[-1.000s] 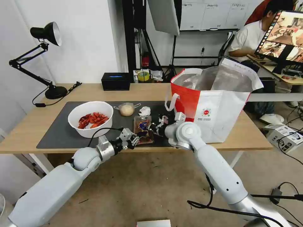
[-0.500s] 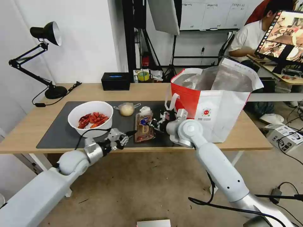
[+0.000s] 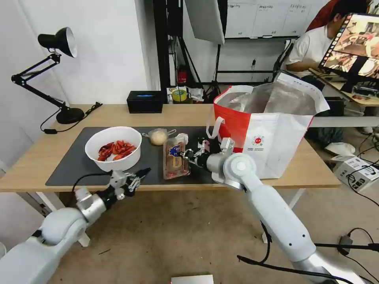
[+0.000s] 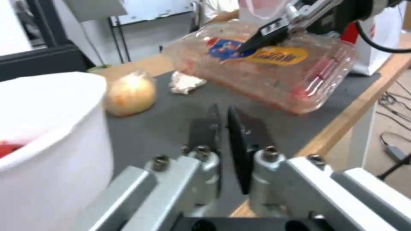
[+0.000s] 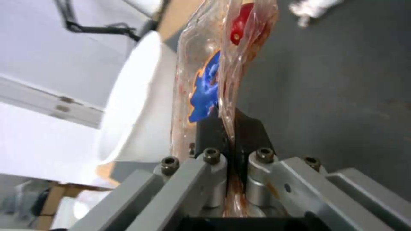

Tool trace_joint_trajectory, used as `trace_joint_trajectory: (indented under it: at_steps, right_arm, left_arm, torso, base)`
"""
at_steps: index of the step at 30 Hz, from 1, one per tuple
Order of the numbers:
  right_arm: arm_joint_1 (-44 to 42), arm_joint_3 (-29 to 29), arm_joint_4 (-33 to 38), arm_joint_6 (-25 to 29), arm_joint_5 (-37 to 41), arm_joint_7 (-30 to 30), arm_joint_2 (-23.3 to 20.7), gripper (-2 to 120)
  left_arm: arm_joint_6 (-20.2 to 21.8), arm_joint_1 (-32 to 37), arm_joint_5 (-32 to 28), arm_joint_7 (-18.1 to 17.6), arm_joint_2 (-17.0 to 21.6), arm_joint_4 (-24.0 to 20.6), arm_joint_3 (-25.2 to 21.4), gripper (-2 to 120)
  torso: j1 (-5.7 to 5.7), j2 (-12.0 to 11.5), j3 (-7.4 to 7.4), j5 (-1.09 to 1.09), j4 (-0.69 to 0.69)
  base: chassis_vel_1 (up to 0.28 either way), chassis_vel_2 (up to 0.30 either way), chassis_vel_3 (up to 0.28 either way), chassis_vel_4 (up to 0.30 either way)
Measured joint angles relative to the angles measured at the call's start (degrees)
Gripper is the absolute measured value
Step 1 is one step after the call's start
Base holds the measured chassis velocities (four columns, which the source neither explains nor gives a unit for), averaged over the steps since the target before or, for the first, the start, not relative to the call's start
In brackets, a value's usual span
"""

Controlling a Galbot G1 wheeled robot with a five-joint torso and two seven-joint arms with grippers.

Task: Pick up the trash from the table and place it into the takeout bag.

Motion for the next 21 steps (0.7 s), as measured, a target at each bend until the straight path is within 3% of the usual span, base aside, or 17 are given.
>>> trace_joint_trajectory:
  at_steps: [5, 7, 11, 12, 15, 21]
  right_arm:
    - [-0.3, 0.9, 2.8, 3.4, -0.1, -3.9, -0.2, 0]
    - [-0.1, 1.1, 3.4, 4.5, -0.1, -4.7, -0.3, 0]
    - [3.9, 2.1, 6.7, 12.6, 0.3, -6.8, -0.4, 0]
    - [3.9, 2.1, 6.7, 12.6, 0.3, -6.8, -0.4, 0]
    - [6.9, 3.5, 8.1, 18.1, 0.1, -4.2, -0.4, 0]
    - [9.8, 7.3, 8.6, 23.0, -2.5, 1.3, -1.2, 0]
  left_arm:
    - [0.2, 4.4, -0.6, 0.0, -2.6, -2.3, -4.7, 38]
    - [0.2, 5.4, -0.4, 0.0, -3.2, -2.6, -5.6, 39]
    - [-0.3, 12.4, 0.9, 0.9, -6.4, -4.7, -12.9, 63]
    - [-0.3, 12.4, 0.9, 0.9, -6.4, -4.7, -12.9, 63]
    - [-0.9, 15.0, 1.3, 1.0, -8.5, -6.0, -15.9, 77]
    - [-1.1, 17.1, 2.0, 0.8, -10.9, -7.6, -17.8, 94]
  torso:
    - [0.00, 0.0, 0.00, 0.00, -0.02]
    - [0.00, 0.0, 0.00, 0.00, -0.02]
    - [0.00, 0.0, 0.00, 0.00, 0.01]
    - [0.00, 0.0, 0.00, 0.00, 0.01]
    - [0.00, 0.0, 0.00, 0.00, 0.00]
    - [0.00, 0.0, 0.00, 0.01, 0.01]
  base:
    - [0.000, 0.000, 0.000, 0.000]
    - [0.000, 0.000, 0.000, 0.000]
    - [0.000, 0.000, 0.000, 0.000]
    - [0.000, 0.000, 0.000, 0.000]
    - [0.000, 0.000, 0.000, 0.000]
    - [0.000, 0.000, 0.000, 0.000]
